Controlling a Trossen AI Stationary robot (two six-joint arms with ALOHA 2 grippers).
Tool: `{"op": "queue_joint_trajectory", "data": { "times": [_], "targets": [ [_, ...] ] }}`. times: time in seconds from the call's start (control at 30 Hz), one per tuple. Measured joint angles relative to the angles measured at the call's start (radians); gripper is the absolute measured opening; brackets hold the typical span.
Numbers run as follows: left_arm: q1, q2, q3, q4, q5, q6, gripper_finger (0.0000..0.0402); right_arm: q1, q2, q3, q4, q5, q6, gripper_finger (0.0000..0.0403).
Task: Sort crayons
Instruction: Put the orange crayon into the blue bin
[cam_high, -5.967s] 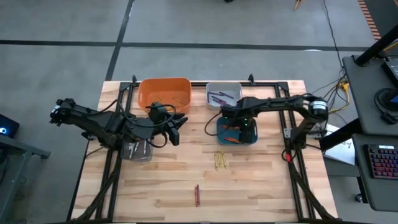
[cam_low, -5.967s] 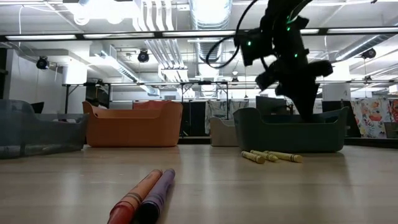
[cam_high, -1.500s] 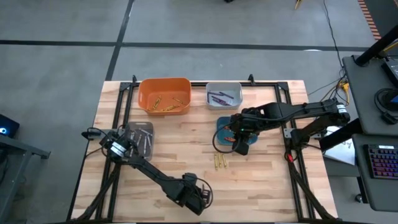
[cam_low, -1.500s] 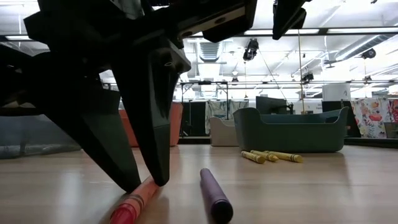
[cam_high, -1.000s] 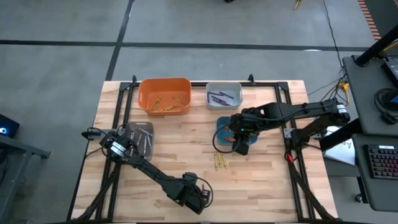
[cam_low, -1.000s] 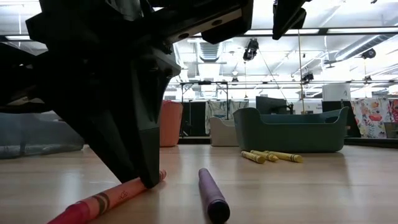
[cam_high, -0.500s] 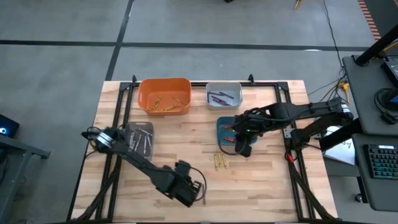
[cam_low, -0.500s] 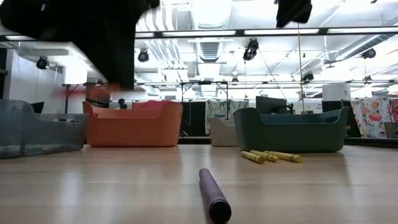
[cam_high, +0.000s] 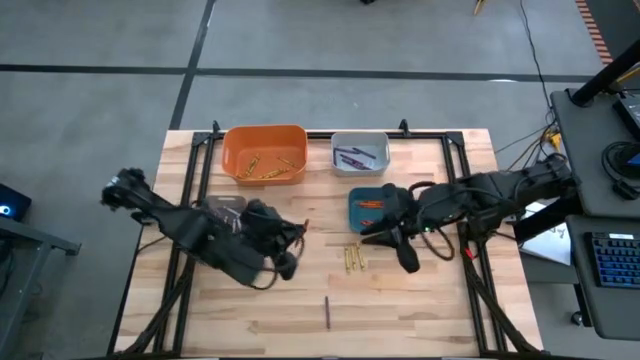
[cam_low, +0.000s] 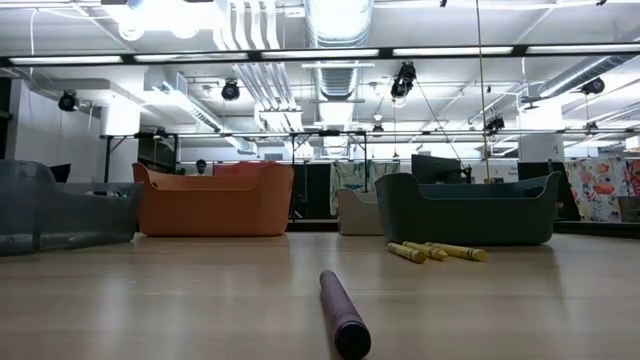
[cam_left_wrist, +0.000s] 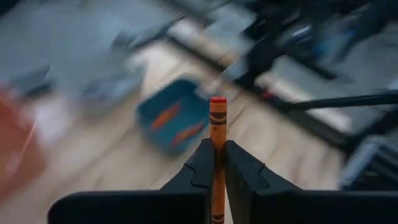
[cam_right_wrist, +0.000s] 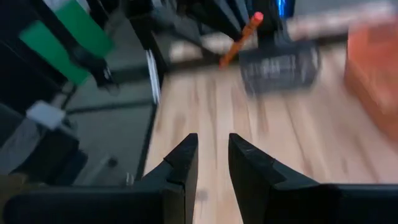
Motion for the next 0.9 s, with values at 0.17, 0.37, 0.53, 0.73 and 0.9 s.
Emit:
{"op": "queue_joint_trajectory", "data": {
  "times": [0.17, 0.37, 0.53, 0.73, 0.9],
  "targets": [
    [0.003, -0.093, -0.004, 0.357, 0.058, 0.513, 0.0000, 0.026, 0.038, -0.007, 0.221, 0.033, -0.084, 0.0079],
    [0.062, -0.144, -0.051, 0.671, 0.285, 0.806, 0.0000, 0.038, 0.101, -0.008, 0.406, 0.032, -0.113, 0.0079],
    [0.111, -0.156, -0.147, 0.834, 0.420, 0.818, 0.0000, 0.051, 0.142, -0.008, 0.484, 0.020, -0.139, 0.0079],
    [0.110, -0.157, -0.253, 0.991, 0.437, 0.816, 0.0000, 0.038, 0.151, -0.008, 0.528, 0.033, -0.061, 0.0089],
    [0.111, -0.157, -0.304, 1.107, 0.436, 0.813, 0.0000, 0.038, 0.144, -0.008, 0.522, 0.115, -0.080, 0.0125]
  ]
}}
